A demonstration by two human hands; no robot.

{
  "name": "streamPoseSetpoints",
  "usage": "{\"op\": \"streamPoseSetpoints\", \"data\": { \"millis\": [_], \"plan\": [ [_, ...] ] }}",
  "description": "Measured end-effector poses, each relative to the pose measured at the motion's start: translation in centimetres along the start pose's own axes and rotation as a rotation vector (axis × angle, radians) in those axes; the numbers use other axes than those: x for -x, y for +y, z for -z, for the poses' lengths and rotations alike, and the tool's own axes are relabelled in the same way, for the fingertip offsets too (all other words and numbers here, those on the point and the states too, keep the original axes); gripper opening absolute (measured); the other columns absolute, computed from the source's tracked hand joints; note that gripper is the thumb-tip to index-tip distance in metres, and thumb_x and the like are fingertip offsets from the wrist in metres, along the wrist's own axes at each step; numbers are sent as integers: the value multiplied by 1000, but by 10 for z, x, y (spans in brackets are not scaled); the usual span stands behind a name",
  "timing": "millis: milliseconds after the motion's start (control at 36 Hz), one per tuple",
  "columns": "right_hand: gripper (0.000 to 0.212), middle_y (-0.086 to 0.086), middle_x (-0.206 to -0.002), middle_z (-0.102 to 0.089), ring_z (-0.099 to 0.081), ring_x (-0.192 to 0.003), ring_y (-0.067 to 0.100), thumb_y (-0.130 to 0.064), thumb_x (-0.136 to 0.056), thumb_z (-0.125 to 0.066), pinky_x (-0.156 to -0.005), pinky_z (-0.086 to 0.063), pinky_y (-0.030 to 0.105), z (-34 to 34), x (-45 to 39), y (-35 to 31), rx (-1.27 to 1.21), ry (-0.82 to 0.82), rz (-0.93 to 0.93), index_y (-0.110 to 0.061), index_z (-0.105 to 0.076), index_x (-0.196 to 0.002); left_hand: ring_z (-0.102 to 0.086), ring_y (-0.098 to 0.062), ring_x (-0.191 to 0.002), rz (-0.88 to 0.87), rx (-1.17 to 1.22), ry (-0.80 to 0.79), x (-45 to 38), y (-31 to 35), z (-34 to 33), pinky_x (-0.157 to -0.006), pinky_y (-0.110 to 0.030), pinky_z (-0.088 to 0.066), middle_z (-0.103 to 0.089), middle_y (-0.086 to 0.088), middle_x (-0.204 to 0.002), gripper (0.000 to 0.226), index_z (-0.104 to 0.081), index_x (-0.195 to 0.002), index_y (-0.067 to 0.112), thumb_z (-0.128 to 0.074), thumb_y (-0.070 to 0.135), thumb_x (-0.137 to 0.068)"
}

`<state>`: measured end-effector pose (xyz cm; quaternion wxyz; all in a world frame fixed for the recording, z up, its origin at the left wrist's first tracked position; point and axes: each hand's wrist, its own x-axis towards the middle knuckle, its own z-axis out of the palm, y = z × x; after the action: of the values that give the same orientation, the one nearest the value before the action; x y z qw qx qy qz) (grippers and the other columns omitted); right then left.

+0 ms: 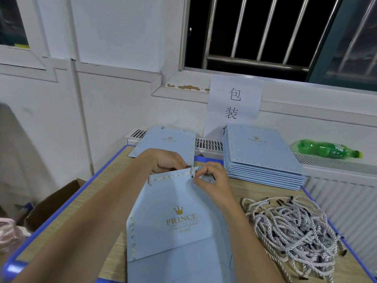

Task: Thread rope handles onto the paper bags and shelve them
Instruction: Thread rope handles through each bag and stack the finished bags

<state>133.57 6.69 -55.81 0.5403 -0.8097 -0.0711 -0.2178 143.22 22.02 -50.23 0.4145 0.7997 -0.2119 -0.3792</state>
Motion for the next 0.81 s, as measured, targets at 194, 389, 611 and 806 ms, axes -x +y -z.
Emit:
{"op": "streamPoseSetpoints", "data": {
  "millis": [194,389,611,806],
  "plan": [
    [26,7,-104,-54,-48,-97,2,-9,-74,-77,-79,-33,1,-3,0,1,30,51,-17,-27,-59,-69,-58,-3,-46,-47,-29,70,8,2,-2,-45,-12,-43,-63,6,-52,22,-61,-71,6,-56,8,-92],
    [31,4,-101,-57,-43,-100,4,-15,-75,-77,-83,-30,10,-7,-2,6,124,44,8,-35,-53,-71,-38,-11,-41,-38,-67,264,2,-11,-9,-48,-21,-31,-45,3,-47,45,-49,-54,15,-58,38,-92],
    [14,-5,-104,-52,-36,-108,15,-23,-80,-74,-84,-21,7,-8,-2,7,250,86,43,-25,-61,-77,-44,-12,-59,-169,-102,198,10,-16,-17,-69,-25,-32,-48,2,-62,31,-48,-68,11,-65,37,-74],
    [12,-12,-92,-46,-44,-88,-12,-8,-82,-70,-74,-35,4,-8,-2,1,96,185,113,-16,-63,-76,-65,-18,-81,-171,-226,172,16,-20,-24,-76,-29,-48,-70,-7,-96,19,-68,-101,17,-63,30,-89]
  ]
}}
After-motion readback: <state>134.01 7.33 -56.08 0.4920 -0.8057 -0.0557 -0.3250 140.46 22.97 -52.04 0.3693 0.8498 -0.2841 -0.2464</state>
